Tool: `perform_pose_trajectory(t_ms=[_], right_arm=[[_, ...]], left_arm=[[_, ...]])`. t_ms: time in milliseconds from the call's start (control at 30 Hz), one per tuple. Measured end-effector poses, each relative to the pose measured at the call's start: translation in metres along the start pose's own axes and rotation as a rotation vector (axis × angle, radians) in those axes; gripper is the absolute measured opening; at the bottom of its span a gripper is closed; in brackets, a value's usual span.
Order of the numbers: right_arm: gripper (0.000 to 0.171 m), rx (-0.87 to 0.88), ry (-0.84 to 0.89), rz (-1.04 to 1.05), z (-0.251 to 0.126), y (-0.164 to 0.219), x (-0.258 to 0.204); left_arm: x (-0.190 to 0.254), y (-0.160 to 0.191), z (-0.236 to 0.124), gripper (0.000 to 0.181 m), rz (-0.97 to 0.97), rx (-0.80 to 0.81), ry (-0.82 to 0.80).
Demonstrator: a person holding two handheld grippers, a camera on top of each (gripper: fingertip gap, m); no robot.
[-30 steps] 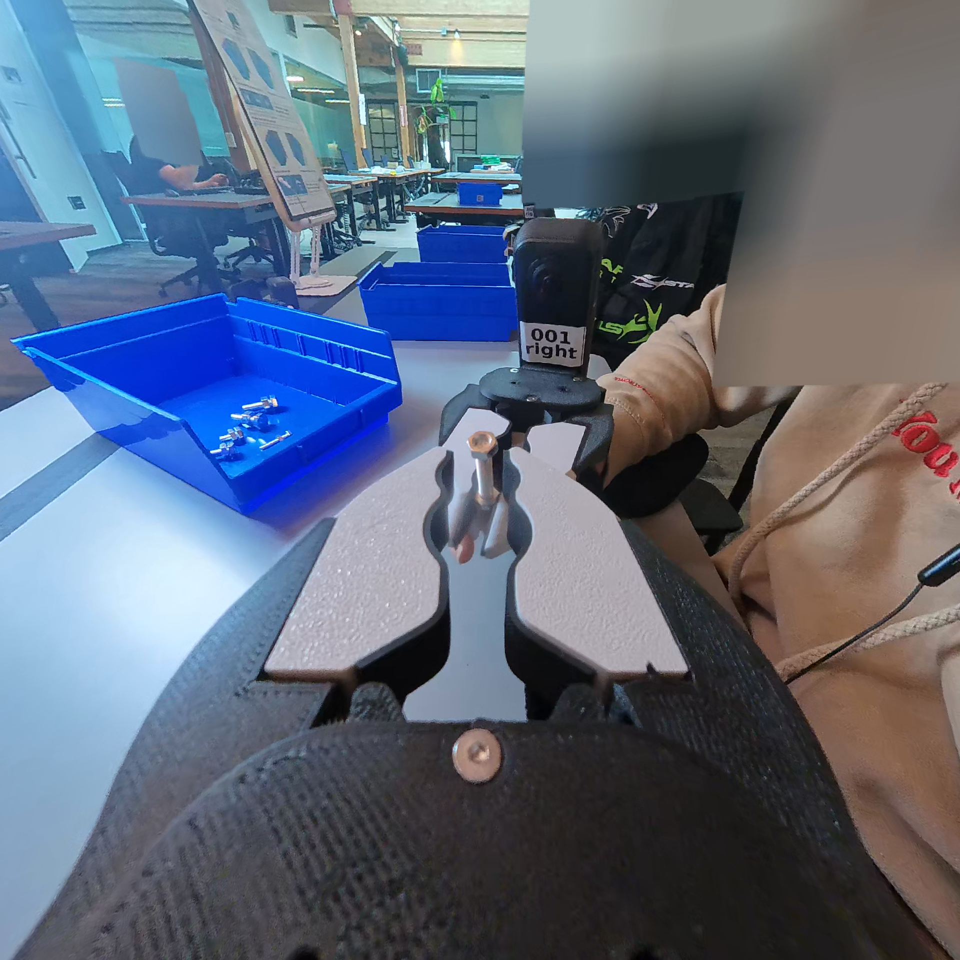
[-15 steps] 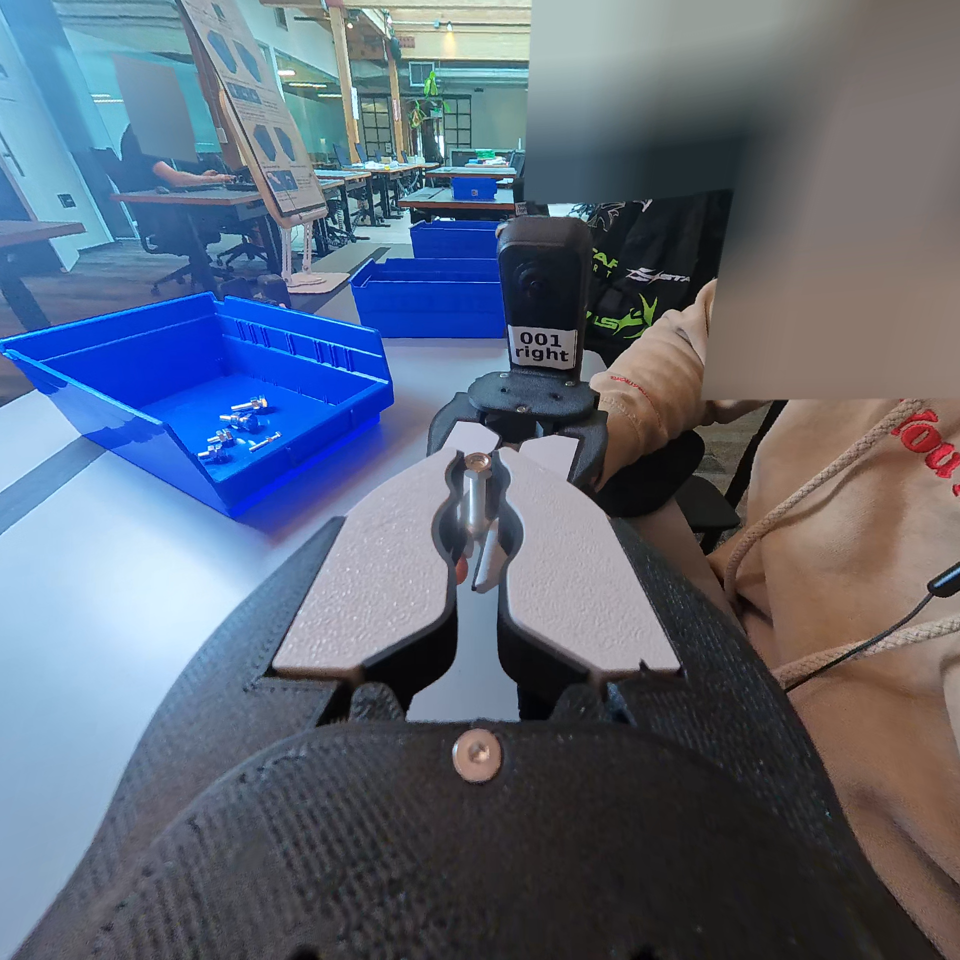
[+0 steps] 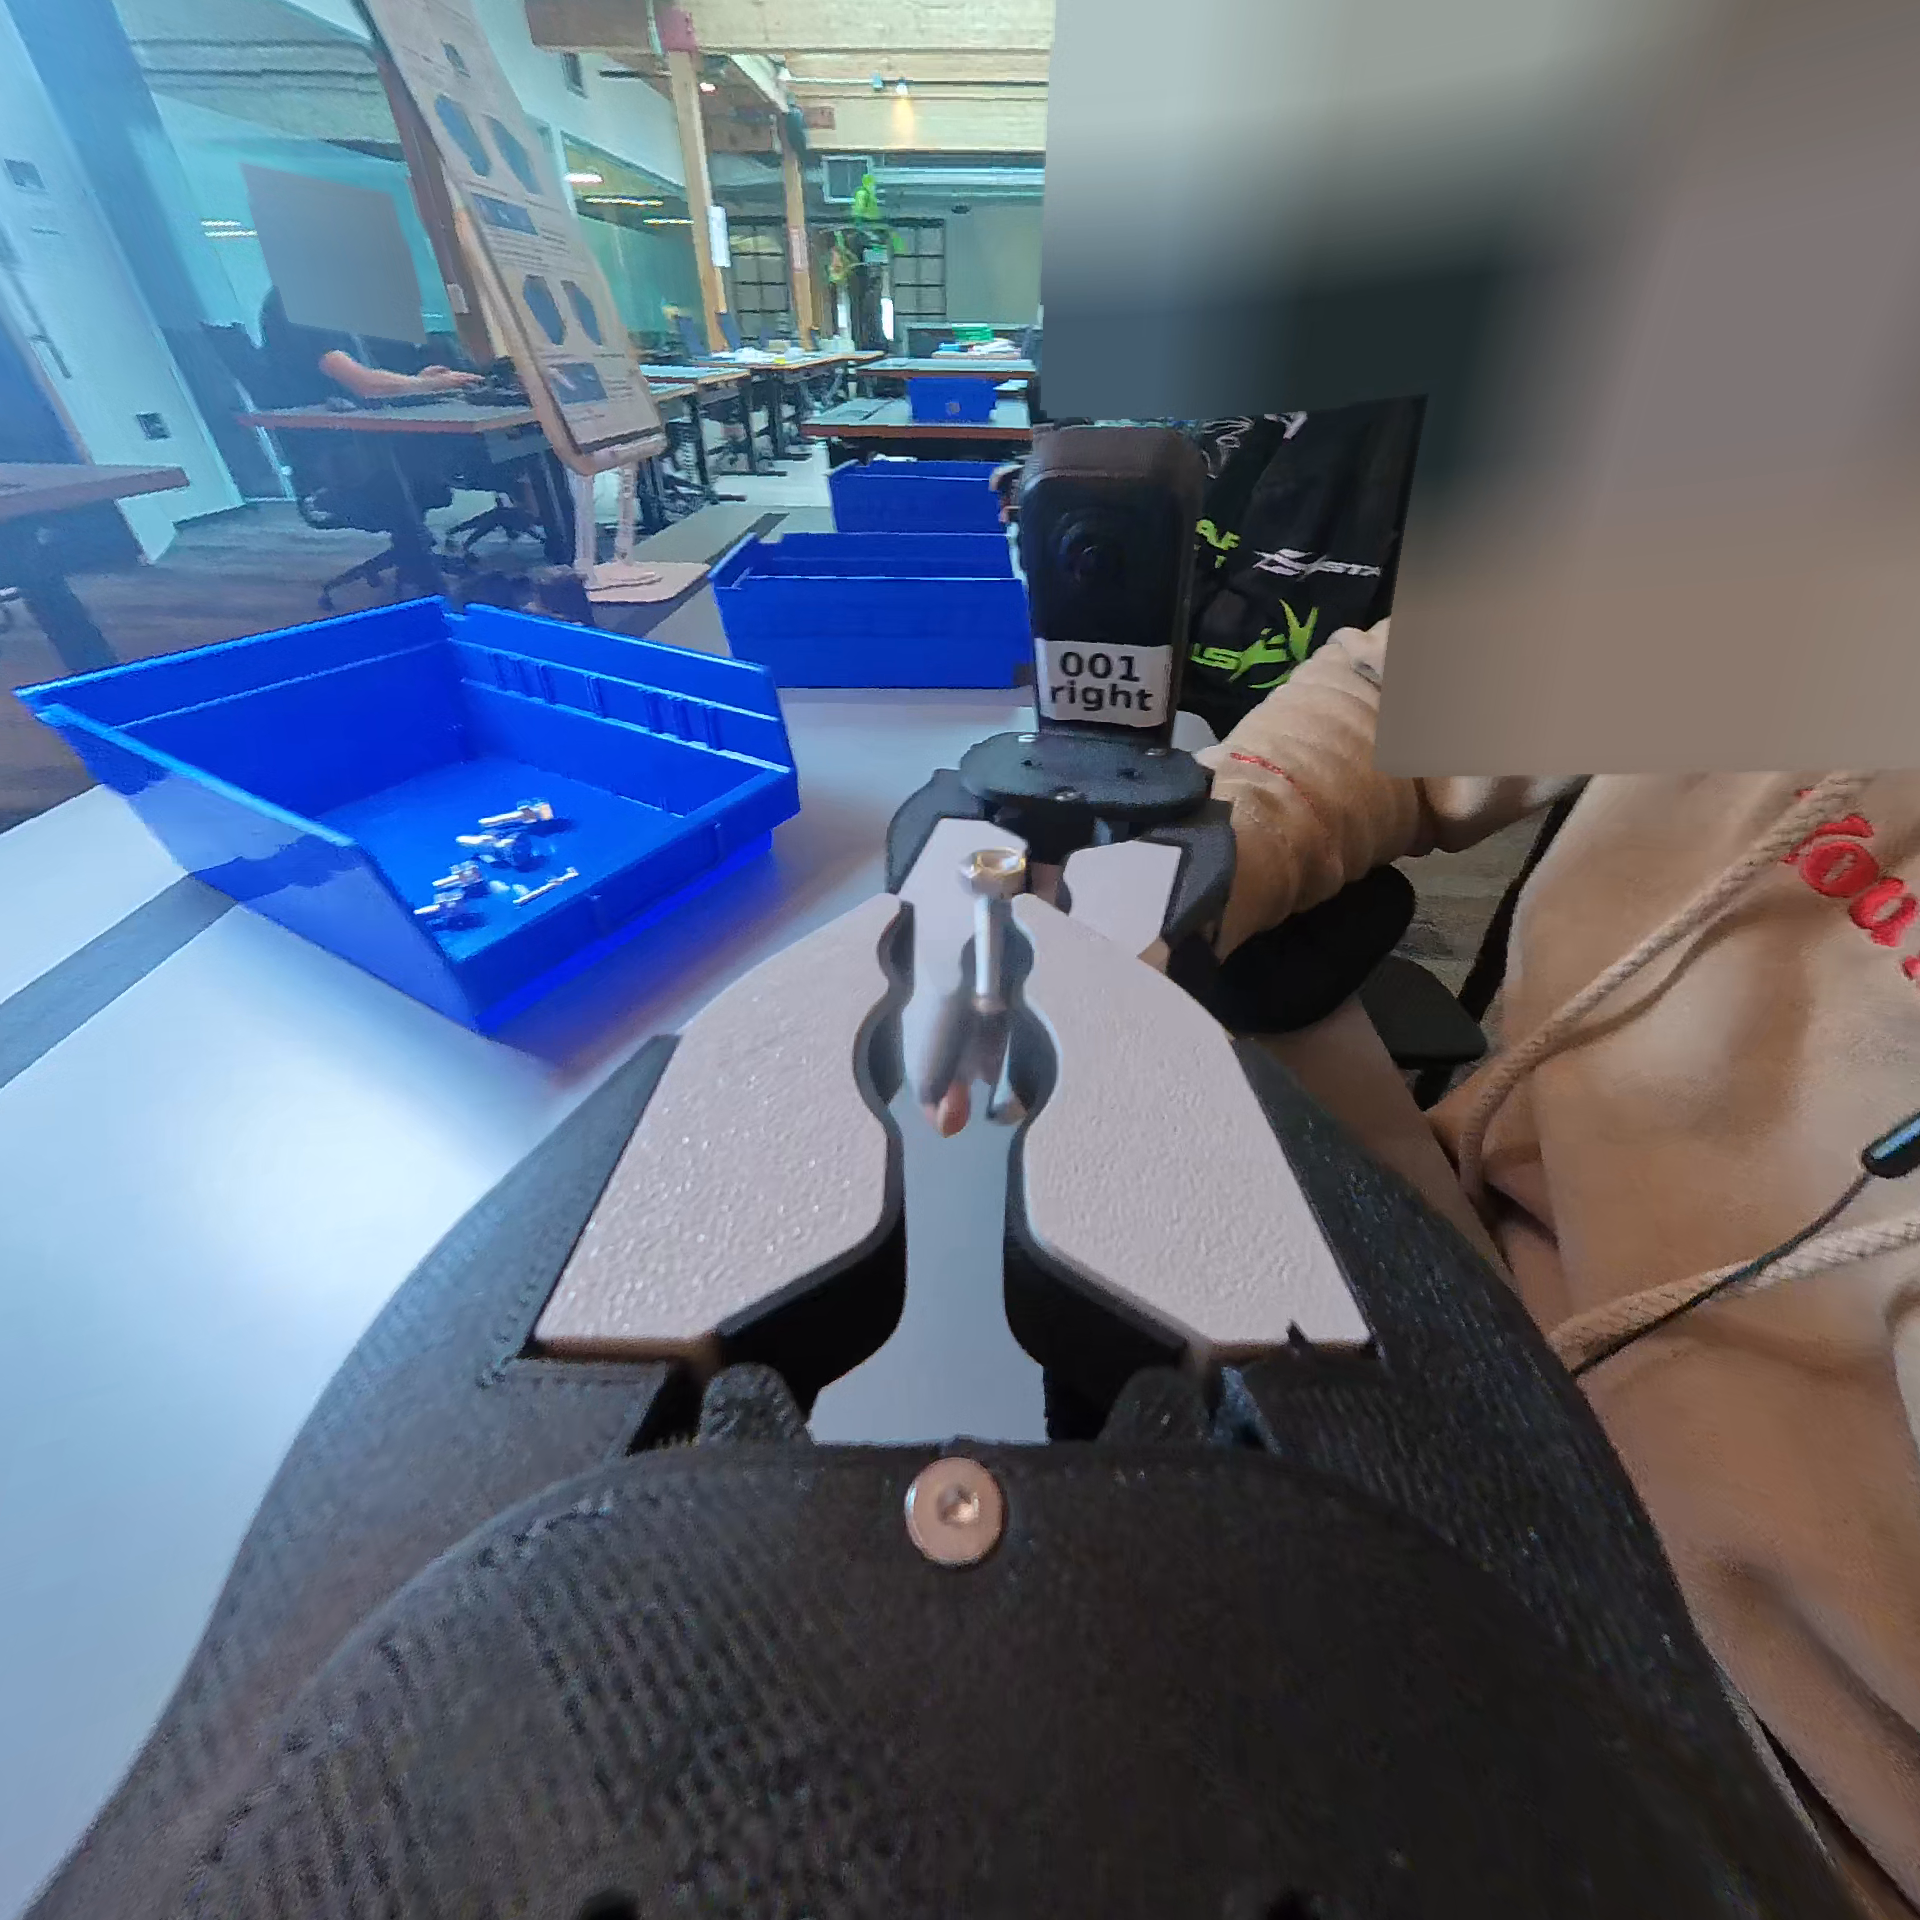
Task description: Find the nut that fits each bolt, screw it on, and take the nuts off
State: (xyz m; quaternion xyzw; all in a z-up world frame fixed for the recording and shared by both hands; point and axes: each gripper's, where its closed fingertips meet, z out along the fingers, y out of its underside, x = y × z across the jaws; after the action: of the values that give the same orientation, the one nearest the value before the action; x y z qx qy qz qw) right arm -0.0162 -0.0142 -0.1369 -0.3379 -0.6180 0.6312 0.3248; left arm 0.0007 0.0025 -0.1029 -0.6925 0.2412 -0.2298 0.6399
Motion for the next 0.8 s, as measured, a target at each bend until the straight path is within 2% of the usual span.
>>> perform_pose_trajectory(t_ms=[100, 233, 367, 433, 500, 733, 800], right_arm=[[0.009, 0.026, 0.002, 0.011, -0.003, -0.005, 0.002], [0.01, 0.009, 0.02, 0.025, -0.001, -0.001, 0.006], [0.01, 0.006, 0.015, 0.016, 0.001, 0.0, 0.003], [0.01, 0.03, 0.01, 0.014, -0.001, -0.004, 0.003], [0.01, 0.047, 0.011, 0.008, -0.003, -0.008, 0.004], [0.01, 0.025, 0.017, 0.009, 0.0, -0.004, 0.004], [0.01, 0.044, 0.011, 0.011, -0.002, -0.007, 0.004]], left_arm=[[-0.004, -0.001, -0.004, 0.011, -0.011, 0.018, -0.014], [0.003, -0.003, 0.0, 0.017, -0.022, 0.035, 0.022], [0.0, 0.0, 0.006, 0.018, -0.008, 0.011, -0.017], [-0.006, -0.002, 0.001, 0.008, -0.028, 0.03, -0.039], [-0.015, -0.004, -0.004, 0.008, -0.047, 0.055, -0.071], [-0.002, -0.006, 0.006, 0.023, -0.027, 0.053, -0.038], [-0.008, -0.006, 0.002, 0.013, -0.043, 0.055, -0.061]])
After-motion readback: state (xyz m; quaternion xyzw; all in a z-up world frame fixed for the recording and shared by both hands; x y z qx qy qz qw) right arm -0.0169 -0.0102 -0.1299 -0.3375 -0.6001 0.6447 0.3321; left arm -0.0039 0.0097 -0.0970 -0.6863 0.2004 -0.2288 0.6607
